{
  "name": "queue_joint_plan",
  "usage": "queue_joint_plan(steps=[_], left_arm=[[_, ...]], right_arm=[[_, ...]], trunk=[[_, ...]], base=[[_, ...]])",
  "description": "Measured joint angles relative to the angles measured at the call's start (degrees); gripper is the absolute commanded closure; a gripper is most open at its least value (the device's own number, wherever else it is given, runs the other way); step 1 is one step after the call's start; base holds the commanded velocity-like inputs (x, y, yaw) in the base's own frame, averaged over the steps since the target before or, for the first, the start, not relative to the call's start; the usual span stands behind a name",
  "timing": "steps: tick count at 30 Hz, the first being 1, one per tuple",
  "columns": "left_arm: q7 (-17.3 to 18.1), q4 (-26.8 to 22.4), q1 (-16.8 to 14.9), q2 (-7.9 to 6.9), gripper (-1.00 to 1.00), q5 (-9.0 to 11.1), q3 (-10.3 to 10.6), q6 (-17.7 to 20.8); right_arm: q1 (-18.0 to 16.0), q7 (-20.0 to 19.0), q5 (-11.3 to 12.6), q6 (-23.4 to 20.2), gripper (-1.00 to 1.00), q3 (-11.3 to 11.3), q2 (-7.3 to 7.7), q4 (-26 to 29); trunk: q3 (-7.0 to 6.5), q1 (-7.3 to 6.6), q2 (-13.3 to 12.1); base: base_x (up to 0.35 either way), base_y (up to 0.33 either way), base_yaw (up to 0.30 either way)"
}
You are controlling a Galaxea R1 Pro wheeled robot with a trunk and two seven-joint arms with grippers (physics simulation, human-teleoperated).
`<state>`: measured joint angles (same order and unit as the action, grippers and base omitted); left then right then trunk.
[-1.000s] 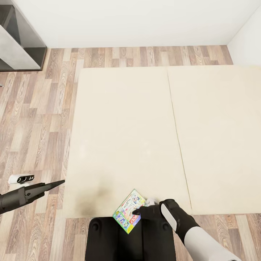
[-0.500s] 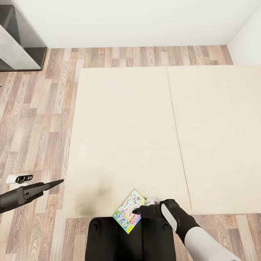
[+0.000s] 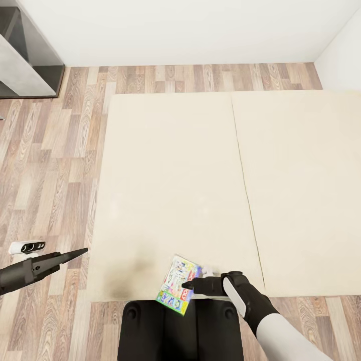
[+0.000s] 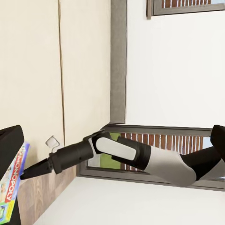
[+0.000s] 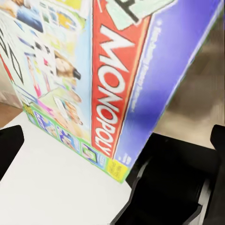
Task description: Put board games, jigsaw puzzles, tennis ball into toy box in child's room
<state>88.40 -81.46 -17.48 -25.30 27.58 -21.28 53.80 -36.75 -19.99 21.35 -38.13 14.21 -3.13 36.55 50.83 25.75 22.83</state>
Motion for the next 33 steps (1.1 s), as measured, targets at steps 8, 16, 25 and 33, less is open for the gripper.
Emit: queue_joint_plan(steps=[8,16,25,33], left_arm=[[0.0,0.0,0.0,0.0,-1.0,0.0,0.0,0.0],[0.0,0.0,0.0,0.0,-1.0,-0.1,0.0,0.0],[0.0,0.0,0.0,0.0,-1.0,-0.1,0.0,0.0],[0.0,0.0,0.0,0.0,-1.0,-0.1,0.0,0.0]], right_arm=[[0.0,-2.2,0.0,0.1,-1.0,0.0,0.09,0.3],[0.0,-2.7,0.0,0.0,-1.0,0.0,0.05,0.3],[0.0,-2.7,-0.1,0.1,-1.0,0.0,-0.09,0.3],[0.0,-2.8,-0.1,1.9,-1.0,-0.1,0.06,0.4]], trunk=[[0.0,0.0,0.0],[0.0,0.0,0.0],[0.0,0.0,0.0],[0.0,0.0,0.0]], base=[[0.0,0.0,0.0],[0.0,0.0,0.0],[0.0,0.0,0.0],[0.0,0.0,0.0]])
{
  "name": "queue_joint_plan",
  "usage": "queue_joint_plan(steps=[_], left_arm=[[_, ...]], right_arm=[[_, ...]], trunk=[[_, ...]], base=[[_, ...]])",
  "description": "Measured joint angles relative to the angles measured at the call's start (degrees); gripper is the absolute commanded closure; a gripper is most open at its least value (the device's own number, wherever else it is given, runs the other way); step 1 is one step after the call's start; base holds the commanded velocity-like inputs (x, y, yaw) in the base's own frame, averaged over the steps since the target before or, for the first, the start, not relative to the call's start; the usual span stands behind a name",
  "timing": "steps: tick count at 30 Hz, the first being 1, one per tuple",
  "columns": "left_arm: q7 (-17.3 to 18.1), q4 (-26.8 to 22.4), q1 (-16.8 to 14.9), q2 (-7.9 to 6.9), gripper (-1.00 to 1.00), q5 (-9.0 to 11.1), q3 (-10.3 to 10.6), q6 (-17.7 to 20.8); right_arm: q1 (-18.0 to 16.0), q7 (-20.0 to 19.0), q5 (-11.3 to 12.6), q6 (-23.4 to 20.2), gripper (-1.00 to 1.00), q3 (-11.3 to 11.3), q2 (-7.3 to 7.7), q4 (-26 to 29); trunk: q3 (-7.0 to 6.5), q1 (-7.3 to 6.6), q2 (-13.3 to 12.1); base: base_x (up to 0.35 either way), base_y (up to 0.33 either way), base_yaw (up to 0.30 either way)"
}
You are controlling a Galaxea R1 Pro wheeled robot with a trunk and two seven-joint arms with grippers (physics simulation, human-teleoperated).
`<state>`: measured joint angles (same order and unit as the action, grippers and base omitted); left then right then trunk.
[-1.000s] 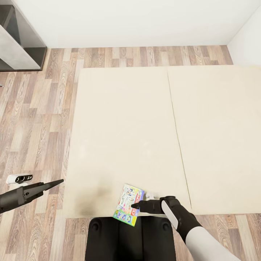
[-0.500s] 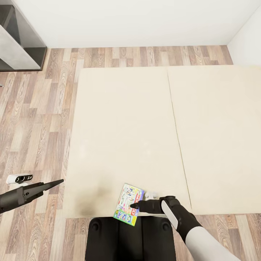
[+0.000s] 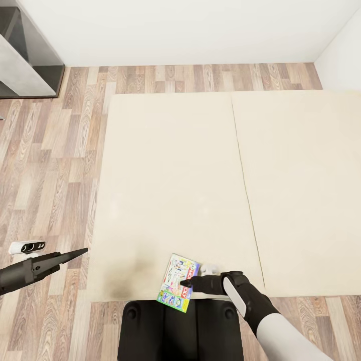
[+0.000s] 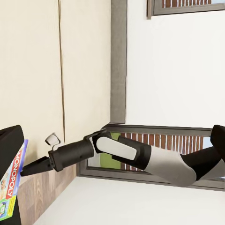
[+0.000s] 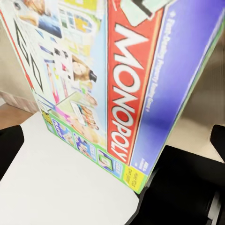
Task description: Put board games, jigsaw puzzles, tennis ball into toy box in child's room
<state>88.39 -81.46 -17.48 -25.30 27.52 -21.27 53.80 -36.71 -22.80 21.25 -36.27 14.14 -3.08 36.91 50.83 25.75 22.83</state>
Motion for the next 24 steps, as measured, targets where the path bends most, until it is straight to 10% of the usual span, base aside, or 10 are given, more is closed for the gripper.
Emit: queue_joint_plan(steps=[24], left_arm=[[0.0,0.0,0.0,0.0,-1.0,0.0,-0.1,0.0]], right_arm=[[0.0,-4.7,-0.1,2.7,-1.0,-0.3,-0.13,0.0]], trunk=[[0.0,0.0,0.0]], base=[[0.0,0.0,0.0]])
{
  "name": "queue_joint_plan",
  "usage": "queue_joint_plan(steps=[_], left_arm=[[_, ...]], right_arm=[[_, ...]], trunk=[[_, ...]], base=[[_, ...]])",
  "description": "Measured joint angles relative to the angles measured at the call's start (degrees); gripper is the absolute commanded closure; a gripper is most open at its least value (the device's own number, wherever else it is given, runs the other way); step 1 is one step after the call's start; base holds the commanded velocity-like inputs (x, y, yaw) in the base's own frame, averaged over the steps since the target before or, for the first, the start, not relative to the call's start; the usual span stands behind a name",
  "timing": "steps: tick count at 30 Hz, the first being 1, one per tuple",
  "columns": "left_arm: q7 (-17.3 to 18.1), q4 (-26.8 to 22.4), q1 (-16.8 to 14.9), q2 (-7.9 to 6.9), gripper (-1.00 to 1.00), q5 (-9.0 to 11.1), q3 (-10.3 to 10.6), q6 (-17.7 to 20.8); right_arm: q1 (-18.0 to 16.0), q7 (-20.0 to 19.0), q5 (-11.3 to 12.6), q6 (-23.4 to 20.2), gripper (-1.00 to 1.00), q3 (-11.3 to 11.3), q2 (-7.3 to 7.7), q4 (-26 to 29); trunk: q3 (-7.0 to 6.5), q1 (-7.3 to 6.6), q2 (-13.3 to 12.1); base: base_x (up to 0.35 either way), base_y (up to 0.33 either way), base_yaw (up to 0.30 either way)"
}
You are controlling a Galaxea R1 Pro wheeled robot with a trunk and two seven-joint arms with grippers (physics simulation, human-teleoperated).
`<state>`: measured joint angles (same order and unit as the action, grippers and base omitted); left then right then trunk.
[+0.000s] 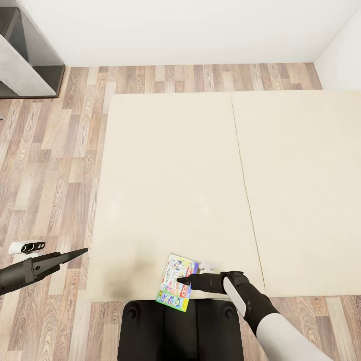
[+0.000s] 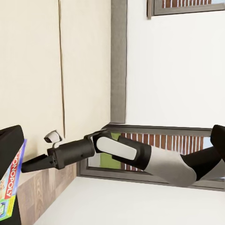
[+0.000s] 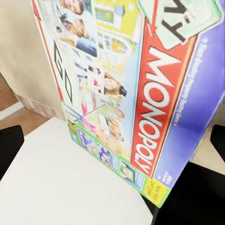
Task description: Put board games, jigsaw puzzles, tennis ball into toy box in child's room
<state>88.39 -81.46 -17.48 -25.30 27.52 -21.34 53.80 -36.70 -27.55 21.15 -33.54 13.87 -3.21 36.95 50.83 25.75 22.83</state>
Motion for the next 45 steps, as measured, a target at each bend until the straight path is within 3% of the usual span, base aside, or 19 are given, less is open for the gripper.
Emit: queue_joint_plan(steps=[15,25,45], left_arm=[[0.0,0.0,0.0,0.05,-1.0,0.0,0.0,0.0],[0.0,0.0,0.0,0.0,-1.0,0.0,0.0,0.0],[0.0,0.0,0.0,0.0,-1.0,0.0,0.0,0.0]], right_arm=[[-0.5,0.0,0.0,0.1,-1.0,-0.5,0.45,0.0],[-1.4,0.1,0.0,3.3,-1.0,-0.6,0.29,0.0],[-1.9,0.2,0.1,3.8,-1.0,-0.6,-0.23,-0.5]], trunk=[[0.0,0.0,0.0],[0.0,0.0,0.0],[0.0,0.0,0.0]], base=[[0.0,0.0,0.0],[0.0,0.0,0.0],[0.0,0.0,0.0]])
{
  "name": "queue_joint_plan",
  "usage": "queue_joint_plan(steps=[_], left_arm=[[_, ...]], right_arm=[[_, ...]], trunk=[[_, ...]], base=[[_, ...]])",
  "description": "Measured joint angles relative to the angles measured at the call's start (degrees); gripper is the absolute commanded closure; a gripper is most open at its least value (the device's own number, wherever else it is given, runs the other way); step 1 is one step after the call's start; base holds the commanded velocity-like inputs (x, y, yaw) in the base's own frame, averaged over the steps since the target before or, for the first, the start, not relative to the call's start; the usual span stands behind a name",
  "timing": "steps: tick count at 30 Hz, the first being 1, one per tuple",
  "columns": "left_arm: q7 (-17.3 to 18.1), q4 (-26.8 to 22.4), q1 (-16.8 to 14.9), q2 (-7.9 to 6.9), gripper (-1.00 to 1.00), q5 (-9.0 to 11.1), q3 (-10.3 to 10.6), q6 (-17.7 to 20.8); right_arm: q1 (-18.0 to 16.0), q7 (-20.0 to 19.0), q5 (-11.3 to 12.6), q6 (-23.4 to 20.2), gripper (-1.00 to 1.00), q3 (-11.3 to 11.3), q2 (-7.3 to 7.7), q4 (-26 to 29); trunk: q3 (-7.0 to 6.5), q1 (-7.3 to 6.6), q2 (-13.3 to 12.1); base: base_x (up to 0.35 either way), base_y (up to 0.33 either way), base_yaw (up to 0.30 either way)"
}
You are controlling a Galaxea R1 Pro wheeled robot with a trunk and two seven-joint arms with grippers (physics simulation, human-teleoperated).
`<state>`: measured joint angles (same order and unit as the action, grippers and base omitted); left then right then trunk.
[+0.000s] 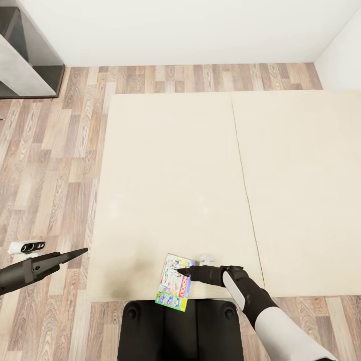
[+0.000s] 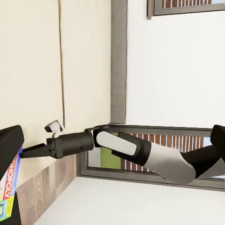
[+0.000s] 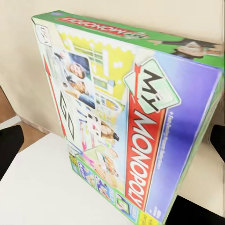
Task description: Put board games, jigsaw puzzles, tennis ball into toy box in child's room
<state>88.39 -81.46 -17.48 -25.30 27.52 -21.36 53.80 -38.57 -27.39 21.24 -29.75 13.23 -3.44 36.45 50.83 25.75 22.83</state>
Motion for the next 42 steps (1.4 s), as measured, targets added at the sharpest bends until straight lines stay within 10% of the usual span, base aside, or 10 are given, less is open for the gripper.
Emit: queue_joint_plan(steps=[42], left_arm=[[0.0,0.0,0.0,0.0,-1.0,0.0,0.0,0.0]], right_arm=[[0.1,1.0,0.4,-0.9,-1.0,0.1,-0.28,-0.3]], trunk=[[0.0,0.0,0.0]], base=[[0.0,0.0,0.0]])
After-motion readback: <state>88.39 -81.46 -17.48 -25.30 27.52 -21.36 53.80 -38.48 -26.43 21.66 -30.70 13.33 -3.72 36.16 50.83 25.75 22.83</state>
